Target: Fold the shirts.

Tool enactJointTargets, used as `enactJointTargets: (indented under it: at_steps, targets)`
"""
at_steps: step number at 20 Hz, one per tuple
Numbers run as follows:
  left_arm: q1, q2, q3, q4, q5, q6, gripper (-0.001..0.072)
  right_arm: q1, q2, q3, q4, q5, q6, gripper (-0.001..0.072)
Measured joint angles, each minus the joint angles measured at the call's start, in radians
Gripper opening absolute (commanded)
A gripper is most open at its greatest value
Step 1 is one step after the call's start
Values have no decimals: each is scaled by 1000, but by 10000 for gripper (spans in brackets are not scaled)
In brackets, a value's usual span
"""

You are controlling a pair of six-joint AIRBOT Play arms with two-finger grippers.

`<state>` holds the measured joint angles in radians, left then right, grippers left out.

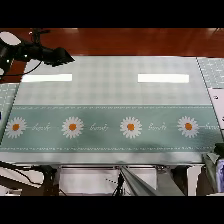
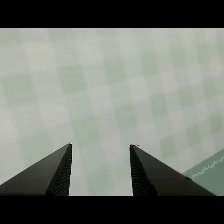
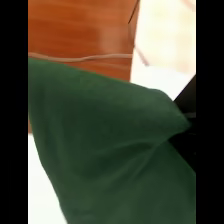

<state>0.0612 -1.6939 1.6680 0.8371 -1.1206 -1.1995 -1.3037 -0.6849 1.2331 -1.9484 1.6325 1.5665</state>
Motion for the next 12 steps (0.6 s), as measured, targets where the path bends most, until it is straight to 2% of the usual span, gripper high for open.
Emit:
enactJointTargets:
  at_steps: [1,3,6,7,9,10,12]
  targets:
    - [6,-3,0,1,15,8,428,-4,-3,4,-16,15,-8,33]
    - [17,-6,0,1,38,21,428,-9,-5,8,-53,32,-23,184]
    - [37,-9,0,1,74,31,428,-12,-2,11,-101,58,-34,206]
    - [43,-10,0,1,76,34,428,-13,0,11,-120,66,-41,287]
    - [55,-10,0,0,92,37,428,-14,3,13,-153,77,-49,496]
    - [59,-10,0,1,93,37,428,-14,3,12,-161,80,-53,540]
    - [64,-10,0,1,100,38,428,-14,4,13,-177,76,-56,540]
